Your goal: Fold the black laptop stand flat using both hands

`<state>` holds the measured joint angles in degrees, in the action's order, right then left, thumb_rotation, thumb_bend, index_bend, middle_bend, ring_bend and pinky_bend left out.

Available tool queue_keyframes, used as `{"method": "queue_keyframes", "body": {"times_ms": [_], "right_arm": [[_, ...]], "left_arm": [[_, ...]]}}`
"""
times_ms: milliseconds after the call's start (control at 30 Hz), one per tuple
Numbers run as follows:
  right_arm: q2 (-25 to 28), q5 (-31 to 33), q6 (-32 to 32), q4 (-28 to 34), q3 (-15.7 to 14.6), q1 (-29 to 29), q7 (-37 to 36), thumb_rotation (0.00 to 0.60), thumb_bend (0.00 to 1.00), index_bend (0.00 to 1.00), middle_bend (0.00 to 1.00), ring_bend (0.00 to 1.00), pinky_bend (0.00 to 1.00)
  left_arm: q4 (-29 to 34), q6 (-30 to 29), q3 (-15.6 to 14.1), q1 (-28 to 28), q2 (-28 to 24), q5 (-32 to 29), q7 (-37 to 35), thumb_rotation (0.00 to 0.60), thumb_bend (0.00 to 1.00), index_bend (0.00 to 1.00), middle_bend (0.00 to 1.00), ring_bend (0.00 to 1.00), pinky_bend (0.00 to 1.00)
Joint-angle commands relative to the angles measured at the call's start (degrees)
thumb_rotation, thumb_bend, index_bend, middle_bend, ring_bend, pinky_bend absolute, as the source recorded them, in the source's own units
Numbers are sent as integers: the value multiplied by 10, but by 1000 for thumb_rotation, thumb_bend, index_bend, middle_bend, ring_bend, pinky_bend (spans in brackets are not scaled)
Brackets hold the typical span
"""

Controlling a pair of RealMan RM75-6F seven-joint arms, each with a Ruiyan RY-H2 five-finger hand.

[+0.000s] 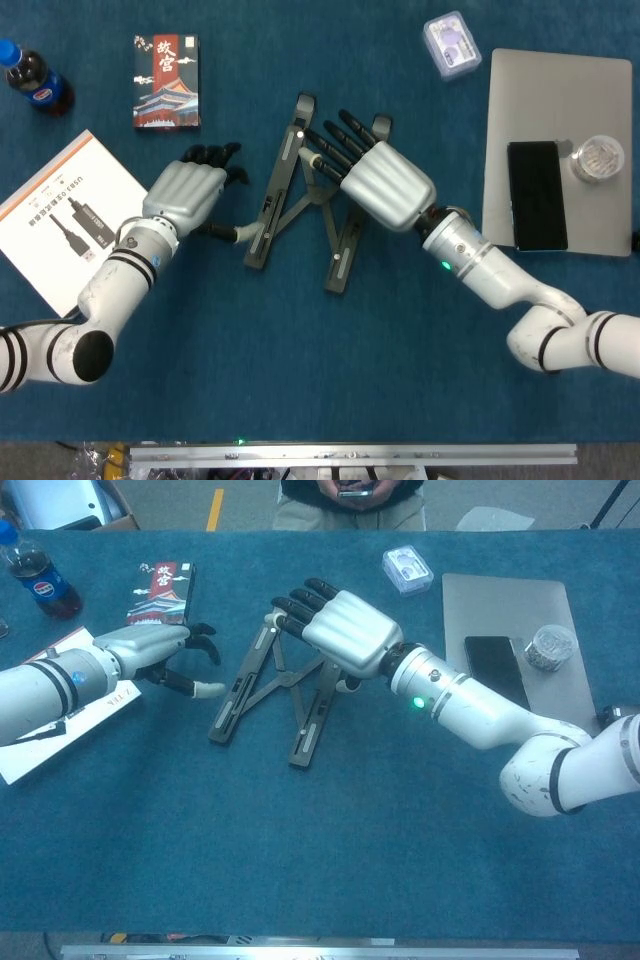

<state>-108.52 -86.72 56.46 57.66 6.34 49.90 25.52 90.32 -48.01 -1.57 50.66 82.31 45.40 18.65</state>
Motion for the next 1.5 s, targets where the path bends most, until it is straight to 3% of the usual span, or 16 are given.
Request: {"method": "queue_keyframes", "body": {"times_ms": [33, 100, 367, 533, 1133, 1500], "right_arm": [[13, 3, 6, 16, 3, -5, 0, 600, 0, 0, 0, 0, 0], [22, 5, 7, 31, 3, -8, 0, 600, 0, 0, 0, 0, 0], [58, -6, 8, 80, -16, -19, 9, 600, 0, 0, 0, 0, 0], [61, -18, 11, 79, -28, -23, 6, 600, 0, 0, 0, 0, 0], [-25, -85, 40, -64, -51, -2, -45, 600, 0, 0, 0, 0, 0], [-51, -96, 60, -109, -50, 0, -69, 600, 0, 0, 0, 0, 0]], "left_arm": [[-30, 1, -18, 0, 3, 60, 23, 536, 201, 156, 0, 0, 0], [-49, 3, -24, -2, 6, 98, 23, 599, 201, 121, 0, 0, 0], [-140, 5, -35, -9, 37, 253, -37, 600, 201, 92, 0, 0, 0], [-173, 13, -33, -11, 59, 293, -75, 600, 201, 92, 0, 0, 0], [-185, 59, 3, -7, 79, 287, -87, 600, 201, 89, 0, 0, 0], [-166, 69, 13, -9, 71, 280, -77, 600, 201, 89, 0, 0, 0]]}}
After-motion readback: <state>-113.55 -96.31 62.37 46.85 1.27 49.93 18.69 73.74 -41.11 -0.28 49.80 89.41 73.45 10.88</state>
